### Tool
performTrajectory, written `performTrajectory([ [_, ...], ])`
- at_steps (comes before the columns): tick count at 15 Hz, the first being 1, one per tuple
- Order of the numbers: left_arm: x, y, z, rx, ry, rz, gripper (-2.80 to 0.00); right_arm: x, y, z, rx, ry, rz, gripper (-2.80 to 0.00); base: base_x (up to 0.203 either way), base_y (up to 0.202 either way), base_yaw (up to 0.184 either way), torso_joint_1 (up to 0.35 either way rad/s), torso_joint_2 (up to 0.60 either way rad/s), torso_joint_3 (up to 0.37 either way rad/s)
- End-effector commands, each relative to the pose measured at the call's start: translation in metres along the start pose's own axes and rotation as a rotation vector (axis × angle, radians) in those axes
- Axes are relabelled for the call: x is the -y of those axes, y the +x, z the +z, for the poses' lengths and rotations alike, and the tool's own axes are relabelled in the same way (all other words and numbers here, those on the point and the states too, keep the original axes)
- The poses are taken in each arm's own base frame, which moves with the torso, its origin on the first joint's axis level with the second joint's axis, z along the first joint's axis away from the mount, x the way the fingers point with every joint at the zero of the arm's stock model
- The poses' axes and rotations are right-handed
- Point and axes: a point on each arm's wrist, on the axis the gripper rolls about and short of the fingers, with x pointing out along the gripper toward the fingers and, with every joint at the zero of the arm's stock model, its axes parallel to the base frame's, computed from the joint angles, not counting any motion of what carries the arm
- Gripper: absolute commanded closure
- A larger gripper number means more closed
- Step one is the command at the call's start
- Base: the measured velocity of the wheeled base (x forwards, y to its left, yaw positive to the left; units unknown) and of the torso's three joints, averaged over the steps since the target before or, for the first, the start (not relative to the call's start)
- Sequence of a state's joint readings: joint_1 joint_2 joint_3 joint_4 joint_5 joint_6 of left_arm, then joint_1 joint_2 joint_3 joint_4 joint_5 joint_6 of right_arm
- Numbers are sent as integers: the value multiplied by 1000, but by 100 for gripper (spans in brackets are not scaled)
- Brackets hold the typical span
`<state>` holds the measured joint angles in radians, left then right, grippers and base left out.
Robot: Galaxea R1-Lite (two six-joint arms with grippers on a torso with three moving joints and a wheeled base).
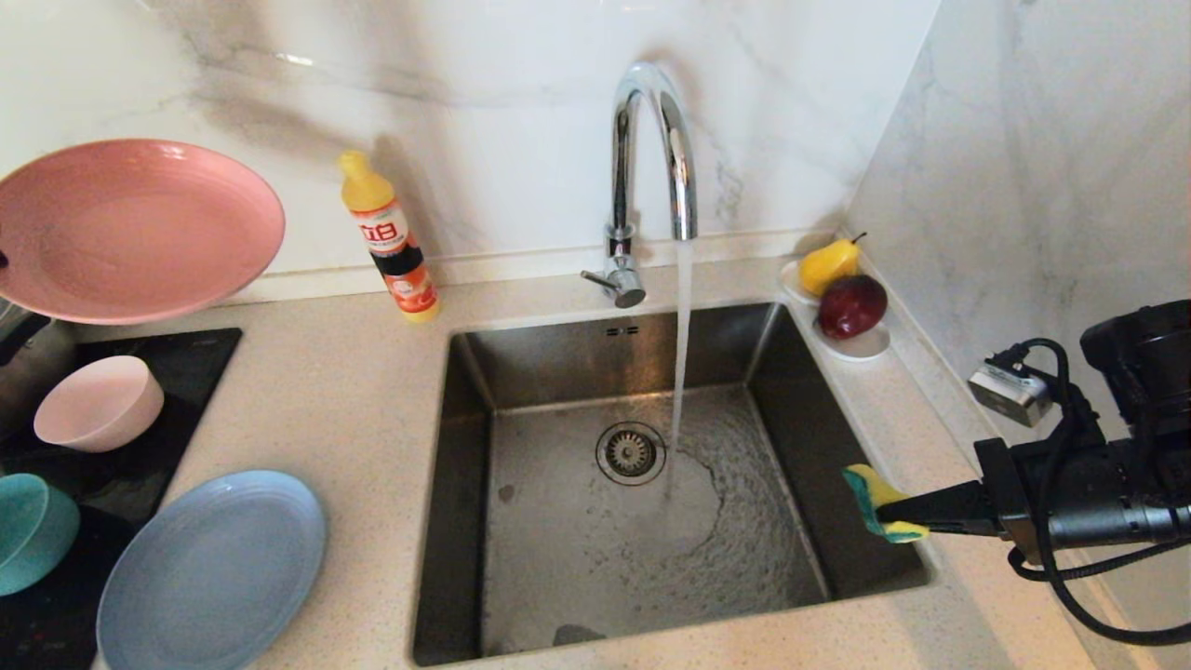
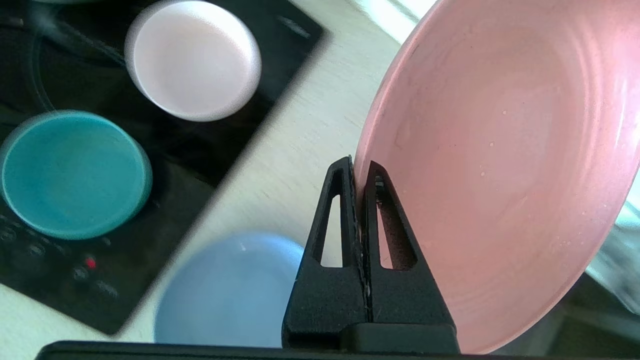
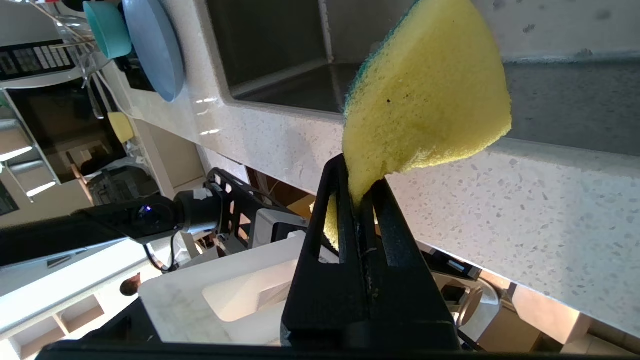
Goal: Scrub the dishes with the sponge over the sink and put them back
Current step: Wash the plate
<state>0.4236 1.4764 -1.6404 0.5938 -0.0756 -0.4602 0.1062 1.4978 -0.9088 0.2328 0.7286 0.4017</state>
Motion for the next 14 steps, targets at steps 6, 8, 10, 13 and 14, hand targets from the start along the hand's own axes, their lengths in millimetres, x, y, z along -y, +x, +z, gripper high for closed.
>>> performTrajectory([
  [6, 34, -71, -36, -207, 106, -390, 0, -5, -5, -3, 11, -7, 10, 0, 0, 0, 0, 0, 0, 0],
  [8, 53, -59, -54, -303, 170, -424, 0, -5, -7, -4, 16, -14, 10, 0, 0, 0, 0, 0, 0, 0],
  [10, 78, -40, -82, -381, 268, -388, 0, -7, -10, -5, 25, -24, 14, 0, 0, 0, 0, 0, 0, 0],
  [13, 116, -2, -127, -453, 370, -347, 0, -11, -15, -6, 44, -39, 20, 0, 0, 0, 0, 0, 0, 0],
  [14, 128, 10, -142, -472, 386, -346, 0, -12, -16, -6, 48, -43, 21, 0, 0, 0, 0, 0, 0, 0],
])
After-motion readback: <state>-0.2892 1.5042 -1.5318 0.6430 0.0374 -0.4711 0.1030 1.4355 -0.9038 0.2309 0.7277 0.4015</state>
